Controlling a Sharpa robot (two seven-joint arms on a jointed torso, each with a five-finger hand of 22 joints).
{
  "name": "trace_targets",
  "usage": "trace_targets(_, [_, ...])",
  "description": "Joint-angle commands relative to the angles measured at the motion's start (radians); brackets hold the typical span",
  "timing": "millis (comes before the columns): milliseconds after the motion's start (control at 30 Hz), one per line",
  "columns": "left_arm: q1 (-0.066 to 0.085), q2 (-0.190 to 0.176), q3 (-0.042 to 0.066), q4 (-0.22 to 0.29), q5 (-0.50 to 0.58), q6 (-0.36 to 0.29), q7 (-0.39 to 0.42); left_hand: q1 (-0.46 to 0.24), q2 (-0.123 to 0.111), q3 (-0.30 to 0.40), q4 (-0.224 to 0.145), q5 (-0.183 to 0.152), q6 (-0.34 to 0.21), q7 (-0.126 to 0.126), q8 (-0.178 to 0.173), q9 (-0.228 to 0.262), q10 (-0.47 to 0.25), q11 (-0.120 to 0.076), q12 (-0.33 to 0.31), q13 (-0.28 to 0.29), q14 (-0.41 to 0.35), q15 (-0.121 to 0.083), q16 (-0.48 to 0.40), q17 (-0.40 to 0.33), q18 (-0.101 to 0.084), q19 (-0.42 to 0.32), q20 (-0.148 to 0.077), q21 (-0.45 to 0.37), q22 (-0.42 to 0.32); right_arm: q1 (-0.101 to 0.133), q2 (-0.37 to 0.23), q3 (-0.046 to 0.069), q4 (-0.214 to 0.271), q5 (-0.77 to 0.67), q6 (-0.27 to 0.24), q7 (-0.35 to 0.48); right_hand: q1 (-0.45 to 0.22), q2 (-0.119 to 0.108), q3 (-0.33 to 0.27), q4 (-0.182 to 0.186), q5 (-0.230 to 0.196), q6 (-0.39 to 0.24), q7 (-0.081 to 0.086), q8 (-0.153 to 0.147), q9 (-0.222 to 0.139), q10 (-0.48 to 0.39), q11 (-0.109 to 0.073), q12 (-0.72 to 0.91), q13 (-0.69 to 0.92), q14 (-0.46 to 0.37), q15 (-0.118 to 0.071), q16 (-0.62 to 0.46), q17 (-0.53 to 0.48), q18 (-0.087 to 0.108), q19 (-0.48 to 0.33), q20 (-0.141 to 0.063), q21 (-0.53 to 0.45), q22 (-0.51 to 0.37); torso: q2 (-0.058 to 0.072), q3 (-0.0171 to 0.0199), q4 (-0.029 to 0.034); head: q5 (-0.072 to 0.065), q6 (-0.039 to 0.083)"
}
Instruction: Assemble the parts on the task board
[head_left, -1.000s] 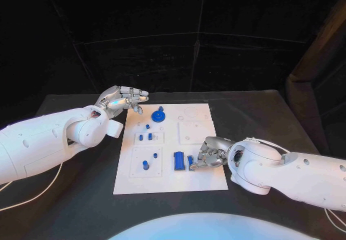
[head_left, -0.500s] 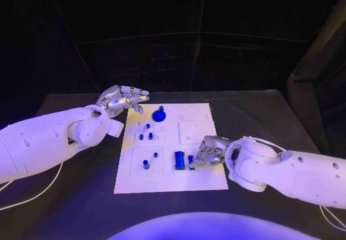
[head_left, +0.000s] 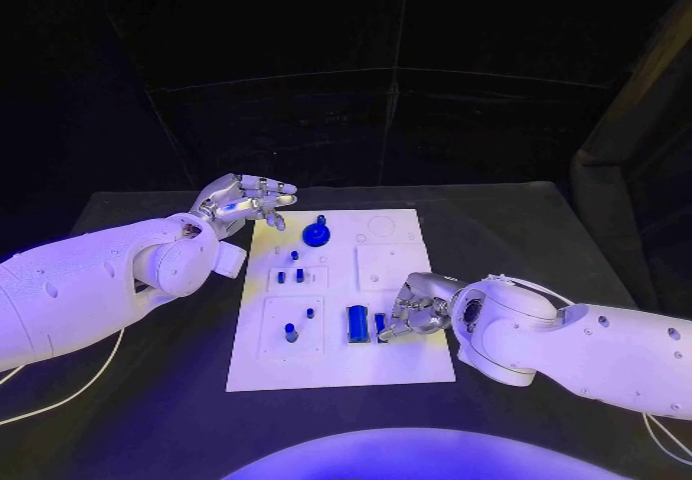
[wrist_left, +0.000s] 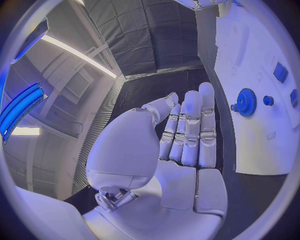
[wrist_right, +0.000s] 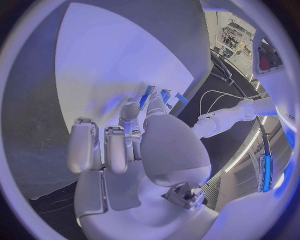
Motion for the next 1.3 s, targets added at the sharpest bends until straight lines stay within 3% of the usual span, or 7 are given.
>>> trace_targets(33, [0.001,0.002,0.001,0.0,0.003,0.002,0.006,0.002,0.01,-0.002,-0.003,0.006,-0.002,0.0,0.003,0.0,-0.008,0.002,0.005,-0.001,-0.005,0.001,0.0,-0.001,0.014,-0.006,0.002,-0.004,-0.001,0.001,-0.018,0.0,0.01,0.061,-0.062,0.125,-0.002,-0.015,-0.002,0.011,0.006,-0.017,0.003,-0.01,-0.002,-0.026,0.006,-0.079,-0.053,0.066,0.011,-0.011,0.078,-0.009,-0.011,0.006,-0.011,-0.013,-0.001,-0.0002,0.0003,-0.002,0.007])
trace_targets(167, [0.001,0.004,0.0,-0.004,0.004,0.0,0.014,-0.007,0.009,-0.008,0.001,0.005,-0.004,0.0,0.006,0.0,-0.01,0.003,0.008,-0.001,-0.006,0.003,0.001,-0.005,0.013,-0.007,0.003,-0.006,-0.003,0.005,-0.042,0.001,0.004,0.177,-0.11,0.247,0.007,-0.017,0.005,0.023,0.009,-0.048,0.016,-0.026,-0.007,-0.069,0.018,-0.193,-0.133,0.048,0.02,-0.059,0.007,0.007,-0.048,0.014,-0.059,-0.095,-0.005,-0.002,-0.002,-0.003,0.016])
trace_targets(367, [0.0,0.017,-0.001,-0.021,0.062,-0.008,0.05,-0.047,-0.007,-0.046,0.027,0.003,-0.017,0.0,0.014,-0.002,-0.019,0.009,0.012,-0.003,-0.117,0.023,-0.092,-0.063,0.009,-0.105,0.021,-0.093,-0.051,0.044,-0.039,0.002,-0.097,0.517,-0.157,0.552,0.1,0.036,0.023,-0.008,0.032,-0.126,0.071,-0.074,-0.042,-0.188,0.077,-0.398,-0.312,-0.166,0.066,-0.637,-0.644,0.114,-0.341,0.046,-0.527,-0.712,-0.024,-0.0064,-0.0042,-0.004,0.043])
trace_targets(833, [-0.023,0.076,-0.001,-0.132,0.199,-0.046,0.153,-0.054,-0.001,-0.107,0.077,0.003,-0.033,-0.017,-0.04,-0.006,0.029,0.047,-0.169,-0.007,-0.22,0.115,-0.657,-0.316,0.012,-0.365,0.135,-0.467,-0.342,0.098,0.141,0.016,-0.502,1.107,-0.06,0.986,0.183,0.108,0.061,-0.193,0.0,-0.226,0.129,-0.125,-0.242,-0.348,0.187,-0.638,-0.819,-0.456,0.23,-1.365,-1.156,0.11,-0.521,0.228,-1.182,-1.126,-0.075,-0.0143,-0.0231,0.008,0.145])
trace_targets(1167, [-0.035,0.124,-0.001,-0.194,0.222,-0.094,0.164,-0.029,0.02,-0.127,0.072,0.004,-0.018,-0.003,-0.075,-0.004,0.042,0.05,-0.237,-0.006,-0.198,0.124,-0.753,-0.354,0.017,-0.363,0.149,-0.502,-0.398,0.101,0.24,0.032,-0.657,1.164,-0.02,1.034,0.143,0.134,0.084,-0.278,0.006,-0.213,0.146,-0.13,-0.315,-0.332,0.185,-0.643,-0.927,-0.353,0.217,-1.406,-1.235,0.108,-0.426,0.212,-1.247,-1.171,-0.085,-0.0065,-0.0205,0.02,0.175])
trace_targets(1200, [-0.035,0.12,-0.002,-0.189,0.188,-0.059,0.124,-0.426,0.084,-0.228,0.085,-0.047,-0.307,-0.062,-0.109,-0.07,-0.263,-0.002,-0.279,-0.068,-0.489,0.078,-0.815,-0.443,-0.051,-0.598,0.067,-0.535,-0.476,0.098,0.231,0.031,-0.641,1.095,-0.062,0.967,-0.278,0.099,0.145,-0.221,-0.048,-0.49,0.082,-0.193,-0.345,-0.647,0.136,-0.708,-0.998,-0.694,0.18,-1.475,-1.308,0.048,-0.737,0.142,-1.292,-1.239,-0.083,-0.0107,-0.022,0.019,0.169])
trace_targets(1300, [-0.038,0.118,0.001,-0.177,0.186,-0.075,0.126,-0.514,0.084,-0.255,0.085,-0.047,-0.373,-0.073,-0.119,-0.07,-0.329,-0.013,-0.292,-0.068,-0.552,0.067,-0.834,-0.443,-0.051,-0.649,0.048,-0.545,-0.496,0.097,0.227,0.031,-0.629,1.104,-0.078,0.97,-0.384,0.09,0.158,-0.221,-0.057,-0.551,0.069,-0.193,-0.423,-0.715,0.123,-0.708,-0.998,-0.763,0.169,-1.475,-1.308,0.048,-0.799,0.124,-1.306,-1.239,-0.086,-0.0028,-0.0148,0.024,0.173])
